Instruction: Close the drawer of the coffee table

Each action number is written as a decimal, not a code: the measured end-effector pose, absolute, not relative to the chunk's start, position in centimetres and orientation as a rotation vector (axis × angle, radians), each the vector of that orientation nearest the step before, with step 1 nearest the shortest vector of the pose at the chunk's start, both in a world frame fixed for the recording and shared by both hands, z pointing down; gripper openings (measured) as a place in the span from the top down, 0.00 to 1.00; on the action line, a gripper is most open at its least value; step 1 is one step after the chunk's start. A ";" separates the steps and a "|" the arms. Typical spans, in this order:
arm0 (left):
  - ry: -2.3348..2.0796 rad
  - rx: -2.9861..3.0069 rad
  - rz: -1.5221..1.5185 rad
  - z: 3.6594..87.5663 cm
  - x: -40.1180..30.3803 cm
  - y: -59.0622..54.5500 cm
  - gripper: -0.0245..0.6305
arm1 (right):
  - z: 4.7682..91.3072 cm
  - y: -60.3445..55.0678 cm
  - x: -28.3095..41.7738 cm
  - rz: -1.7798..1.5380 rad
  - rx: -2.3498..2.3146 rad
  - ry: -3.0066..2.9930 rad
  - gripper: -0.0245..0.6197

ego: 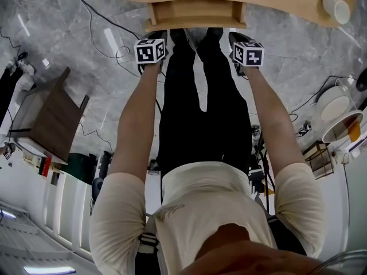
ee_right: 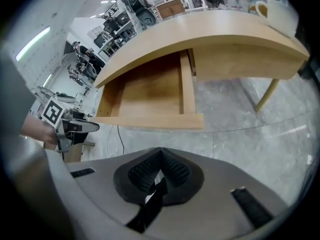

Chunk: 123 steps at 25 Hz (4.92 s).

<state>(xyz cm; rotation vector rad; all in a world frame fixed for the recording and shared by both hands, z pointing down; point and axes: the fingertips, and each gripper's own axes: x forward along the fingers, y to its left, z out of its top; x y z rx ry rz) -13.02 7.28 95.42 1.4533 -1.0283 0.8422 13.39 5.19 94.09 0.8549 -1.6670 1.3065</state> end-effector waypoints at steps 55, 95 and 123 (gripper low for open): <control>-0.994 1.332 0.794 95.4 -14.0 2.7 0.95 | 92.8 -1.6 10.9 1.211 0.958 -1.663 0.97; -1.026 1.442 0.867 95.3 -15.4 -6.3 0.95 | 92.7 -10.2 9.9 1.122 0.949 -1.787 0.97; -0.814 1.553 0.907 89.2 -9.4 5.1 0.95 | 87.9 1.9 12.0 1.253 0.874 -1.699 0.97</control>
